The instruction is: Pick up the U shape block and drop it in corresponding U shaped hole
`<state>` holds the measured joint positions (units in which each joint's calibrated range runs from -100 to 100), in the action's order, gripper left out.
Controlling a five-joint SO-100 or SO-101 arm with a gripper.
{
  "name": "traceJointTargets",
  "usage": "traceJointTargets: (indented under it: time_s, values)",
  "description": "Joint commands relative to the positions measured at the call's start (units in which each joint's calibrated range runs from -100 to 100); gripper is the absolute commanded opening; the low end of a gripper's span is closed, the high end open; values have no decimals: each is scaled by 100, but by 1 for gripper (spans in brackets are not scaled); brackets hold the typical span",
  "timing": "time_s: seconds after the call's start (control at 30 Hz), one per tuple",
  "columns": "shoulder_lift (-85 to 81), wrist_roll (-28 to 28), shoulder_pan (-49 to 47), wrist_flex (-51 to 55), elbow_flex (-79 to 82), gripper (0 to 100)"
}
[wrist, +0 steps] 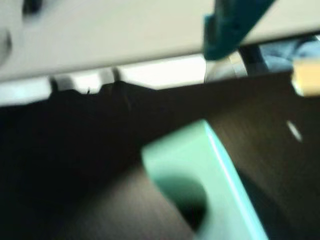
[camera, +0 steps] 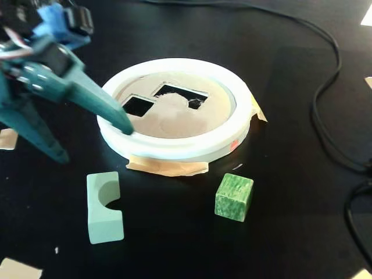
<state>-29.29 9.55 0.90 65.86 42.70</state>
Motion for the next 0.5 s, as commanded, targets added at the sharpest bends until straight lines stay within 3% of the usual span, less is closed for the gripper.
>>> traceJointTargets:
  time_s: [0.0,0.47]
  values:
    - [1142,39,-377,62,-591,83]
    - [2307,29,-190,-68,-846,81]
